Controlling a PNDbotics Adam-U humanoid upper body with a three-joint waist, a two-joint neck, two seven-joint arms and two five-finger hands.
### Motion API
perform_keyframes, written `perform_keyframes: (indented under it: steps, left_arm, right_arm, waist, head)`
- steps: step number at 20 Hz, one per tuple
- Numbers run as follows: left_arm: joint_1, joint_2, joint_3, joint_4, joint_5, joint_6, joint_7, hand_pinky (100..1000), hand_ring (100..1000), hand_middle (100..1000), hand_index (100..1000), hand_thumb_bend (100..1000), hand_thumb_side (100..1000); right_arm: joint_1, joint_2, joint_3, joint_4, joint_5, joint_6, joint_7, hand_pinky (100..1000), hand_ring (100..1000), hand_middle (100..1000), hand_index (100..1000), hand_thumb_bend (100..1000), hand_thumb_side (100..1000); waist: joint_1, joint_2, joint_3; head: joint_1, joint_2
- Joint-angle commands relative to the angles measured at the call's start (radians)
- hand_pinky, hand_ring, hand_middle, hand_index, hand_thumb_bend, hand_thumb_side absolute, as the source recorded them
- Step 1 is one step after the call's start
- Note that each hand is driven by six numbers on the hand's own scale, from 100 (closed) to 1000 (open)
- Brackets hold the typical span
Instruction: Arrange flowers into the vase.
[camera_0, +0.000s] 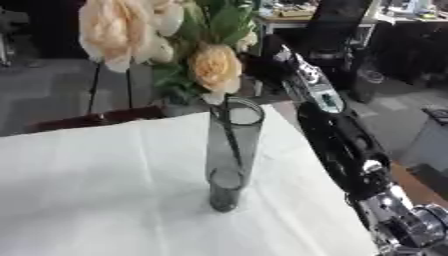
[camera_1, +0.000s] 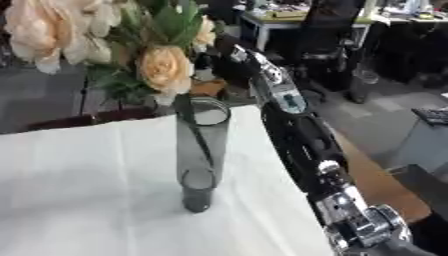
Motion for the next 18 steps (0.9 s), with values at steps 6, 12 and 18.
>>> perform_keyframes:
  steps: [6,12,18]
  left_arm:
    - [-0.005,0.005,0.0,-0.014,0.001,0.001,0.003,571,508,563,944,663,847]
    - [-0.005,0.004,0.001,-0.014,0.001,0.002,0.005,571,508,563,944,661,847]
    - [-0.007,0.005,0.001,-0.013,0.001,0.001,0.005,571,508,564,944,661,847]
  right_arm:
    - [-0.014,-0.059,-0.079,0.109,0.076,-0.038,0.002,653,737,587,714,771,716]
    - [-0.001,-0.085,-0.141,0.194,0.118,-0.082,0.002,647,730,577,710,769,700]
    - [0.027,-0.116,-0.188,0.21,0.093,-0.075,0.002,643,726,572,708,772,688]
  waist:
    - [0.008,-0.006,0.0]
    - [0.009,-0.005,-0.002]
    - [0.008,-0.004,-0.012]
  head:
    - [0.004,-0.008]
    - [0.009,-0.009]
    - [0.014,-0.01]
